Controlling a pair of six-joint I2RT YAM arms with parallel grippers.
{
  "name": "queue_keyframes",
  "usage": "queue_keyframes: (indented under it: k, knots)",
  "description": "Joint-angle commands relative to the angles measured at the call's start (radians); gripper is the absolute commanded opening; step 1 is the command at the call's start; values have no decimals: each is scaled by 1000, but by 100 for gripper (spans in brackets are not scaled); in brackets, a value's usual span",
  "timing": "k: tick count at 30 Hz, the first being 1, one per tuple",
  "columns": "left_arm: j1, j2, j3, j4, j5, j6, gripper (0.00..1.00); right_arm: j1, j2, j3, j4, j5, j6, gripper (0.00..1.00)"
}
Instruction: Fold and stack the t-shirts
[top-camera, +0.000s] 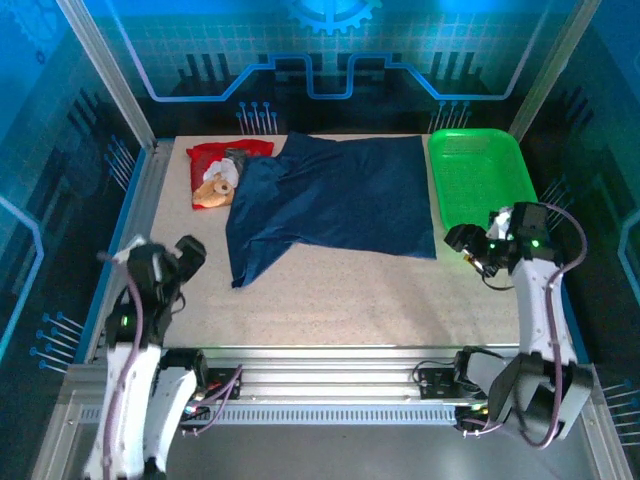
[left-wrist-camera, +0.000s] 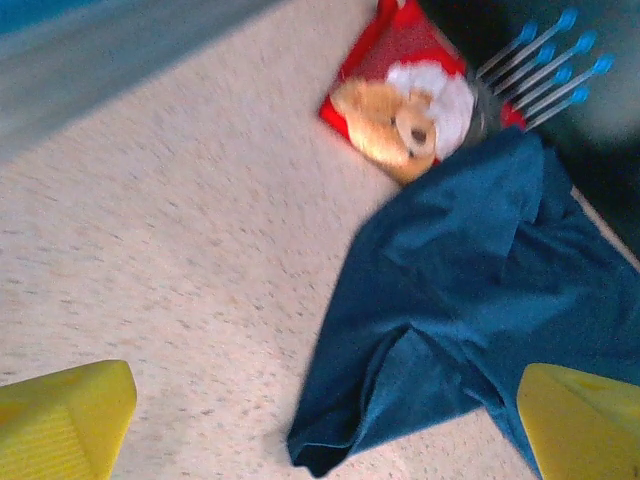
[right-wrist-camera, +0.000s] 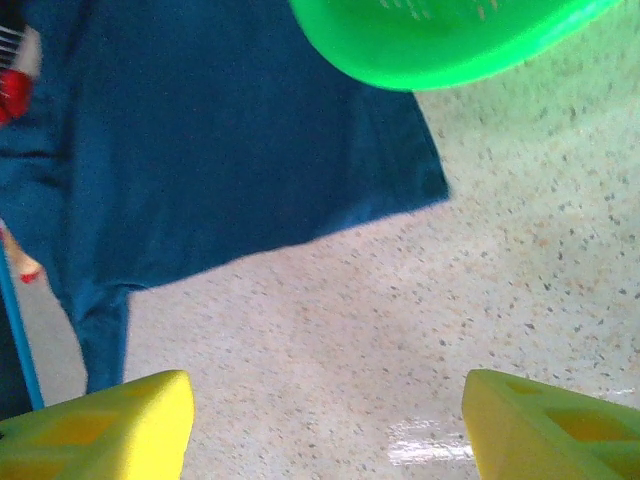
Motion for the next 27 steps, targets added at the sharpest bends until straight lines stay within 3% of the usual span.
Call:
queue_keyframes:
  k: [1, 3, 8, 23, 27]
  knots:
    - [3, 277, 73, 55, 228, -38, 99, 82, 129, 53, -10, 38, -28, 72]
    - [0, 416, 101, 67, 320, -48, 98, 121, 206, 56, 33, 53, -14, 71]
    - [0, 608, 105, 80, 359, -104, 95, 168, 384, 73, 154, 93, 33, 69]
    - [-9, 861, 30, 262, 399, -211, 71, 199, 662, 205, 234, 199, 74, 59]
    - [-32, 907, 32, 301, 411, -217, 60, 244, 720, 256, 193, 244, 78, 57]
